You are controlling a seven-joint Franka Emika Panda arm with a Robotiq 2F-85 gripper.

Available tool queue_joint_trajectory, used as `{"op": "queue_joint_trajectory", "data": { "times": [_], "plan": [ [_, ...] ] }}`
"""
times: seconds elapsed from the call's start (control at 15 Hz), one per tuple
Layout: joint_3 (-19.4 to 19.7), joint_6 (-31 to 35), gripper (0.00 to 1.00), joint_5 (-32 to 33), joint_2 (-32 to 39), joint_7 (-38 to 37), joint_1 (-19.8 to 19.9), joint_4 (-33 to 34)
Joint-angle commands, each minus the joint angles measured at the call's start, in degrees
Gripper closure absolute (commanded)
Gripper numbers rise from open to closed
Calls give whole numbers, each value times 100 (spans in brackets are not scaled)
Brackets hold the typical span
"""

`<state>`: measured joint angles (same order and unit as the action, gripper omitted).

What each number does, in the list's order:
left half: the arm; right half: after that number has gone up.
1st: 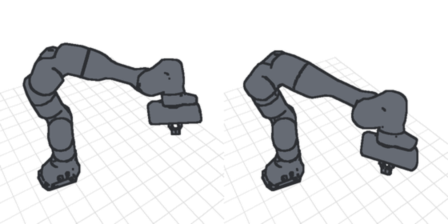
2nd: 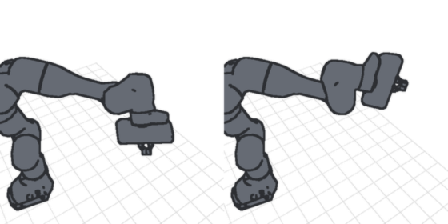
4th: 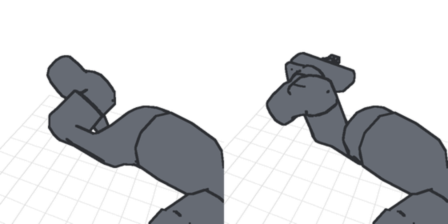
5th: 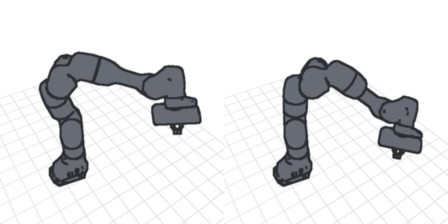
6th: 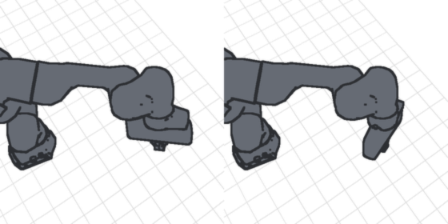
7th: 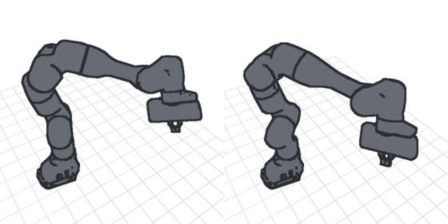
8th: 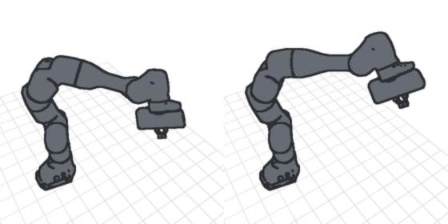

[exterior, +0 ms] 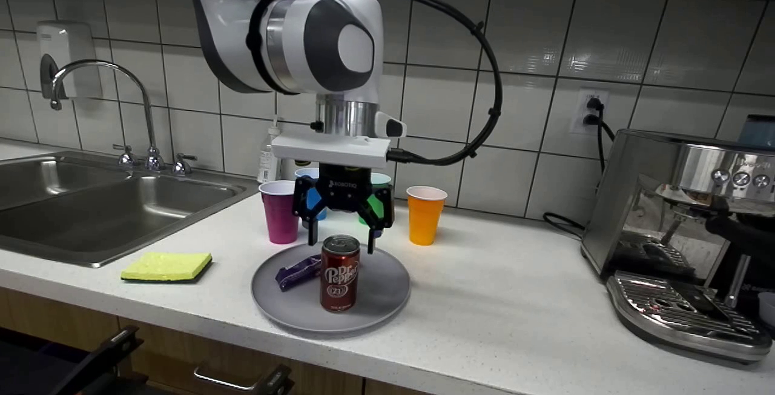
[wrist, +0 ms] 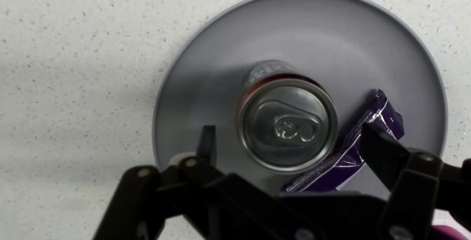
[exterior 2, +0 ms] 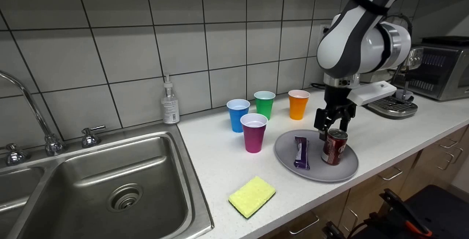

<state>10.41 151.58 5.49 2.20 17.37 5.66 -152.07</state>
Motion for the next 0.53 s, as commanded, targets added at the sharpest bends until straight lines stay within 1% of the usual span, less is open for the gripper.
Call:
{"op": "queue_joint_trajectory", "data": {
  "times": [0.0, 0.47],
  "plan": [
    [-46, 134, 0, 92, 141, 124, 166, 10],
    [-59, 182, 0, 119, 320, 70, 209, 32]
  ]
}}
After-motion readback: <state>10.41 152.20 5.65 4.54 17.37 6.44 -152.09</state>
